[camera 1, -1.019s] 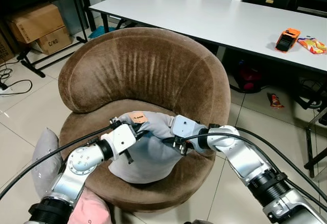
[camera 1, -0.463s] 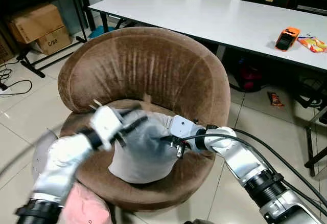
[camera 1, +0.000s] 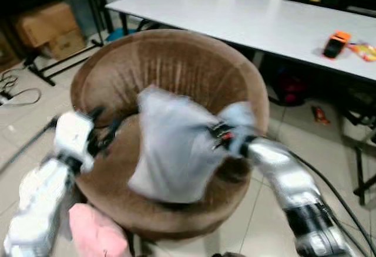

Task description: Move the pillow to the sofa from floor

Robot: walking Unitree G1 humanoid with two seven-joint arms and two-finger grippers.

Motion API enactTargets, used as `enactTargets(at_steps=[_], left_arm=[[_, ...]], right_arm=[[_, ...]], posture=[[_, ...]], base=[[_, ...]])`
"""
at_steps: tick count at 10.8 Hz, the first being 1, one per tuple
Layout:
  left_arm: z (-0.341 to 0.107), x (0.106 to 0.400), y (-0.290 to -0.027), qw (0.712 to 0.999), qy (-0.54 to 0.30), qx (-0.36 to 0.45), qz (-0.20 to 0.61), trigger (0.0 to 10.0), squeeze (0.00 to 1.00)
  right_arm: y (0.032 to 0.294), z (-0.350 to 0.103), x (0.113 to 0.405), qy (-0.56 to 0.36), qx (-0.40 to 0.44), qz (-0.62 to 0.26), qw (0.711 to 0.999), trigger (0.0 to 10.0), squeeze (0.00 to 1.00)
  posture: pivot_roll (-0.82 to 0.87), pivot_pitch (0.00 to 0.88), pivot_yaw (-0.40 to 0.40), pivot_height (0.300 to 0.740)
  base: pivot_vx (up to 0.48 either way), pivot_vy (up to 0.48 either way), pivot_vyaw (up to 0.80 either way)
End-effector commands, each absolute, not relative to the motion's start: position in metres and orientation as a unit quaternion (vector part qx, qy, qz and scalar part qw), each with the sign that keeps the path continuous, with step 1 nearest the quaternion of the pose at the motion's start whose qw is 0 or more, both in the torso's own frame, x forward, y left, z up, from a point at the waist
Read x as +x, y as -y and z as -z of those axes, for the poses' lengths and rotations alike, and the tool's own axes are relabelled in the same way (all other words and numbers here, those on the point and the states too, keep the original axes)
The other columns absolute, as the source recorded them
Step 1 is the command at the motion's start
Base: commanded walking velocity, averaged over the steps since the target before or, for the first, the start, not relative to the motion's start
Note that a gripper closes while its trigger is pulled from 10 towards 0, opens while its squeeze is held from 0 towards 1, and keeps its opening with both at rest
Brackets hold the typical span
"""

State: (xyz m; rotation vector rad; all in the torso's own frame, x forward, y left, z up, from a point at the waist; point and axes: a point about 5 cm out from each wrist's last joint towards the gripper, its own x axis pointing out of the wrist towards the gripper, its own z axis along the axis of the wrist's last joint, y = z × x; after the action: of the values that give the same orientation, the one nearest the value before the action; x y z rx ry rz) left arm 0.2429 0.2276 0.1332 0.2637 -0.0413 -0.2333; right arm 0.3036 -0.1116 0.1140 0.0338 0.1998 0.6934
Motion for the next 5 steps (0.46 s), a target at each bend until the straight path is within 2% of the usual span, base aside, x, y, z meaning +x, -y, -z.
enactTargets(at_steps=[1, 3, 4, 5], left_arm=[[-0.137, 0.243, -0.225, 0.985, 0.023, 0.141, 0.1, 10.0, 0.0], [-0.132, 0.242, -0.215, 0.984, 0.013, 0.155, 0.084, 10.0, 0.0], [-0.133, 0.247, -0.208, 0.982, 0.022, 0.18, 0.061, 10.0, 0.0], [-0.133, 0.248, -0.205, 0.981, 0.021, 0.182, 0.059, 10.0, 0.0]], right_arm=[[0.115, -0.135, 0.305, -0.057, 0.048, -0.327, 0.942, 0.0, 0.0], [0.113, -0.147, 0.289, -0.04, 0.104, -0.316, 0.942, 0.0, 0.0], [0.108, -0.139, 0.285, -0.054, 0.085, -0.279, 0.955, 10.0, 0.0], [0.108, -0.135, 0.287, -0.06, 0.067, -0.259, 0.962, 10.0, 0.0]], posture=[[0.0, 0.0, -0.013, 0.74], [-0.01, 0.0, -0.026, 0.74], [-0.02, 0.0, -0.028, 0.74], [-0.02, 0.0, -0.028, 0.74]], base=[[0.0, 0.0, 0.0], [0.0, 0.0, 0.0], [0.0, 0.0, 0.0], [0.0, -0.289, 0.0]])
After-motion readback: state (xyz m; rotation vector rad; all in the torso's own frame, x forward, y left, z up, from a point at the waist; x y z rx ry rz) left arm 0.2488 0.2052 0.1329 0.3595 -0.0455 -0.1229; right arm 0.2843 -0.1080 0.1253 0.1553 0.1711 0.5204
